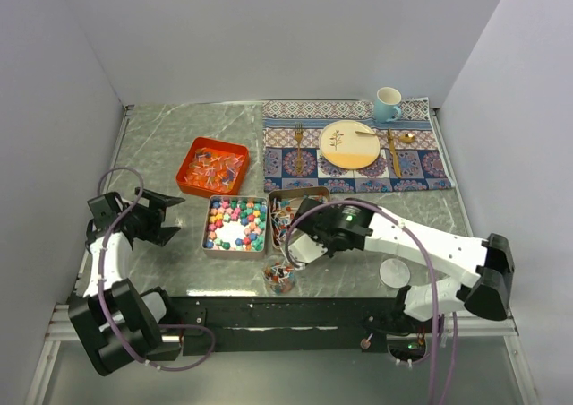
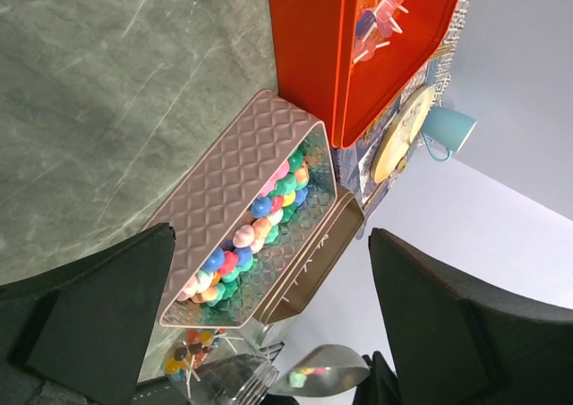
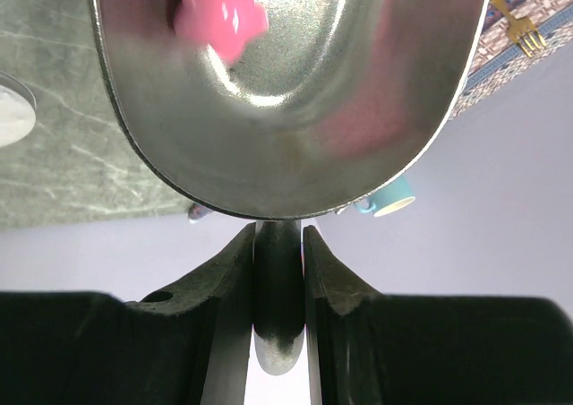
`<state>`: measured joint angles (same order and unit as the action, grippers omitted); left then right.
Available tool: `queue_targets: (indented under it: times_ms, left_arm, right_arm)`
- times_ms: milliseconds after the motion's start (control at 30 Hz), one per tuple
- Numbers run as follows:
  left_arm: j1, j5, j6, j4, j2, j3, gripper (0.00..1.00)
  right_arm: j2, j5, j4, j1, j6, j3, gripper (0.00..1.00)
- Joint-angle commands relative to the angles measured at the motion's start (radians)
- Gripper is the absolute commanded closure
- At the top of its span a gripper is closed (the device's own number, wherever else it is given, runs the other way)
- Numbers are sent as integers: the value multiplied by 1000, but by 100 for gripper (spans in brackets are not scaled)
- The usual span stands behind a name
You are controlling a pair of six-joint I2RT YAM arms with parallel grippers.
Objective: Pack the candies
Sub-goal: Place the fake candies in the packing bottle.
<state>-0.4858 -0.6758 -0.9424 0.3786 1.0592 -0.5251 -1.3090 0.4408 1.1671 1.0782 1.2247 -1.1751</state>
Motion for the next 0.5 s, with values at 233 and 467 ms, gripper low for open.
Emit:
queue_targets:
  times_ms: [233,467]
  left_arm:
    - [-10,-7,-21,-40,-65,37,4]
    - [-10,-11,-32,-55,-77,19,4]
  right_arm:
    - [-79,225,55,92,-88,-80,100]
    - [-113,274,149,163,-123,-144,100]
